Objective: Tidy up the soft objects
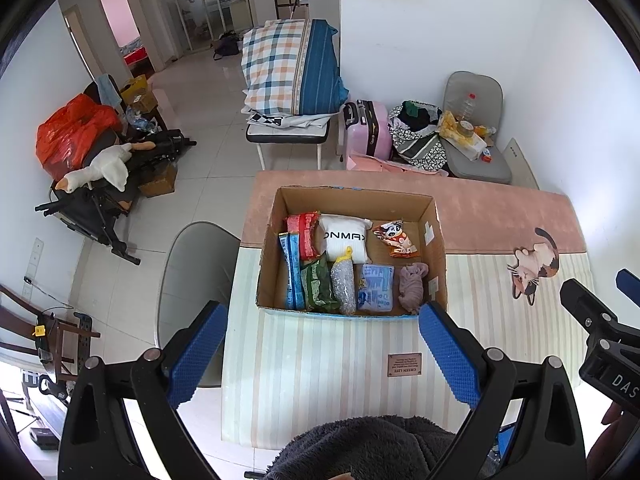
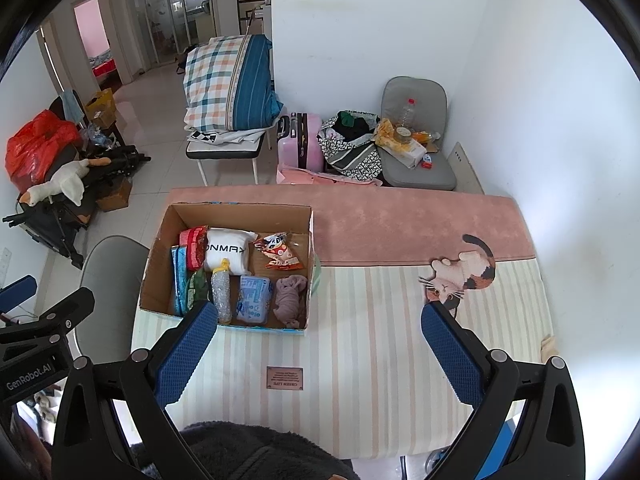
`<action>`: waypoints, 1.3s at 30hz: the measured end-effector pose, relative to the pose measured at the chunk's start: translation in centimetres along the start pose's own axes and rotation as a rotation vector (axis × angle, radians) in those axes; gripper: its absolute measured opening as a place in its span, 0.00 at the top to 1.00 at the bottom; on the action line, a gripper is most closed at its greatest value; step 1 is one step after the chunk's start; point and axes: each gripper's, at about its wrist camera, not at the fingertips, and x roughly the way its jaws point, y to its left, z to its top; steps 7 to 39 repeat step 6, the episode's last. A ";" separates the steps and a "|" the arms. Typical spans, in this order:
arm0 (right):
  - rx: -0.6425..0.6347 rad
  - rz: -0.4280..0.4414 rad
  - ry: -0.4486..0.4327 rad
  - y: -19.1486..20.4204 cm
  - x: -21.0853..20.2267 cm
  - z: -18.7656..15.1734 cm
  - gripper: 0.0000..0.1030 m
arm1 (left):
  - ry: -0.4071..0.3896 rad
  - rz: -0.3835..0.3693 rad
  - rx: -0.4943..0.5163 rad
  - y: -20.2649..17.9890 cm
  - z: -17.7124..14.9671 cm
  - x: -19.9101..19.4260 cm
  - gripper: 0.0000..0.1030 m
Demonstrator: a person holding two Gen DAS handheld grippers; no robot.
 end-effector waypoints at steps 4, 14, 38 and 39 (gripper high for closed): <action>0.002 -0.002 -0.001 0.0 0.0 0.0 0.00 | -0.002 -0.002 -0.002 -0.1 -0.1 -0.1 0.05; 0.001 -0.002 -0.001 0.0 0.0 0.0 0.00 | -0.001 -0.003 -0.004 0.0 -0.1 0.0 0.05; 0.001 -0.002 -0.001 0.0 0.0 0.0 0.00 | -0.001 -0.003 -0.004 0.0 -0.1 0.0 0.05; 0.001 -0.002 -0.001 0.0 0.0 0.0 0.00 | -0.001 -0.003 -0.004 0.0 -0.1 0.0 0.05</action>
